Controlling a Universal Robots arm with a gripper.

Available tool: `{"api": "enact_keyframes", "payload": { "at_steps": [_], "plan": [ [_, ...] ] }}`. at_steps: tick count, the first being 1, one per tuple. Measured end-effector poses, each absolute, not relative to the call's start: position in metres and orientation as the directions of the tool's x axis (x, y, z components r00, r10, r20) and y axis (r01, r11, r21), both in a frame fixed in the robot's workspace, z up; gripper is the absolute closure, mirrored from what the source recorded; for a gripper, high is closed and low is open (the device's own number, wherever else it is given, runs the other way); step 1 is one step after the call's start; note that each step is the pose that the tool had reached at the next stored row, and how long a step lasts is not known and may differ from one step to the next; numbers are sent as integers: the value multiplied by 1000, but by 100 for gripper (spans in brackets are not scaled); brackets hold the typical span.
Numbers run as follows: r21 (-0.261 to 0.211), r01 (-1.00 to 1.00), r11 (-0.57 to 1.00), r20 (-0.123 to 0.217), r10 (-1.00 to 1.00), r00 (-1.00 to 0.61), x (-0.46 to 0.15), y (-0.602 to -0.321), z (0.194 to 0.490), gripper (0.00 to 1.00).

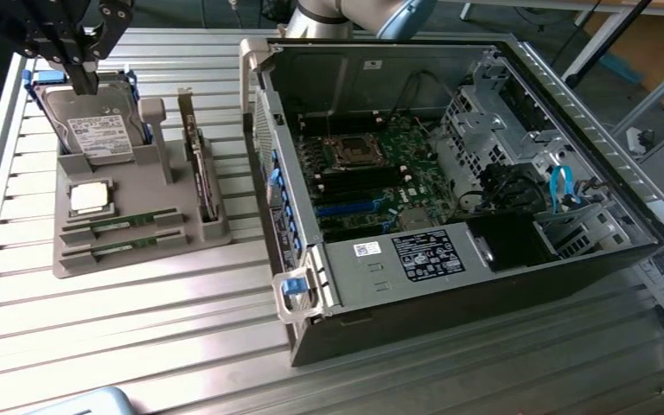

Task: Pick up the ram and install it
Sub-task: 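Reach for the ram, then pick up the ram and move it above insertion slot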

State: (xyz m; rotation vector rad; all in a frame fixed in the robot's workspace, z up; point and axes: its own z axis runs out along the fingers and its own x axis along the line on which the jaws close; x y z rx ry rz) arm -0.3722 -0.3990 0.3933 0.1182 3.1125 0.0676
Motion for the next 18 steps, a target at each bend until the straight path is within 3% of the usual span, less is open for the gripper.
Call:
{"api": "enact_keyframes", "payload": {
  "at_steps": [18],
  "plan": [
    [44,75,996,-24,76,-997,-372,-404,393,89]
  ]
}}
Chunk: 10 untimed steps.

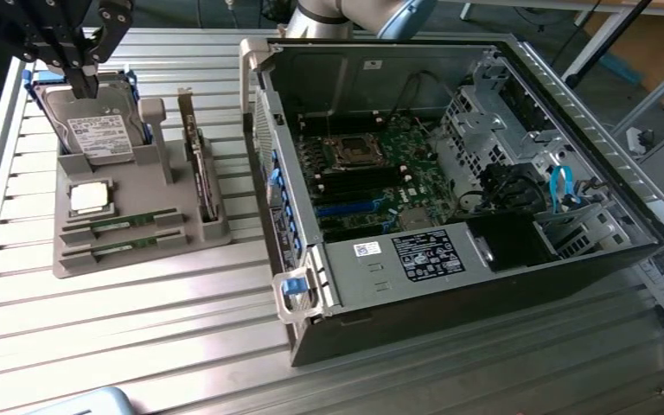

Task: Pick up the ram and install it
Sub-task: 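Pick up the ram and move it above insertion slot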

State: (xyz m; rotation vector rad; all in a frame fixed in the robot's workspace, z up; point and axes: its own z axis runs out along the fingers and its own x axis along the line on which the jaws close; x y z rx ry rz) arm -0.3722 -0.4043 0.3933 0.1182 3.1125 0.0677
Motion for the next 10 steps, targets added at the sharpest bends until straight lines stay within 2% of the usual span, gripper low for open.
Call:
{"api": "enact_keyframes", "payload": {
  "at_steps": [10],
  "plan": [
    [44,56,997,-24,57,-998,-372,-404,393,89]
  ]
}}
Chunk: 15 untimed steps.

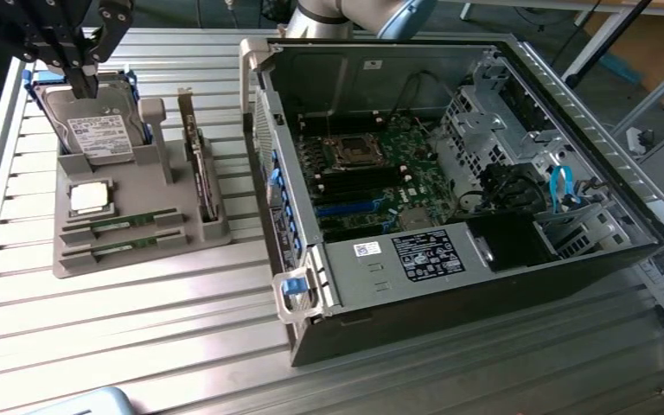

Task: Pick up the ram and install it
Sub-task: 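Pick up the ram and move it above insertion slot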

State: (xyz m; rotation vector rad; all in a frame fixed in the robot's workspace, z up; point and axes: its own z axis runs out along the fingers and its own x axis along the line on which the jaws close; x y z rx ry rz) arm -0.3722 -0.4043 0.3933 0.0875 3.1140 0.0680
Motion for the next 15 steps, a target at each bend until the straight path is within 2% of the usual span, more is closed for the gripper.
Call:
{"api": "enact_keyframes", "payload": {
  "at_steps": [15],
  "plan": [
    [44,-27,999,-16,-26,-1000,-372,-404,393,89]
  ]
}}
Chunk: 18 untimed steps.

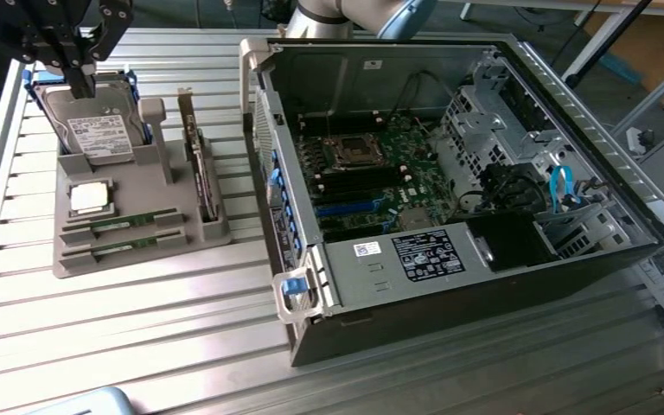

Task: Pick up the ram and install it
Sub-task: 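Pick up the ram and move it above insertion slot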

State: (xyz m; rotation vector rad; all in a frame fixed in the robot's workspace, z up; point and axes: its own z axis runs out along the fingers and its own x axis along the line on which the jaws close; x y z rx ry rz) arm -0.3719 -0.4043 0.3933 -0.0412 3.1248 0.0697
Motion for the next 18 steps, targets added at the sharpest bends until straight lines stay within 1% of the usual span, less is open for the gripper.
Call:
{"api": "enact_keyframes", "payload": {
  "at_steps": [18],
  "plan": [
    [45,-123,991,-3,-123,-992,-372,-404,393,89]
  ]
}}
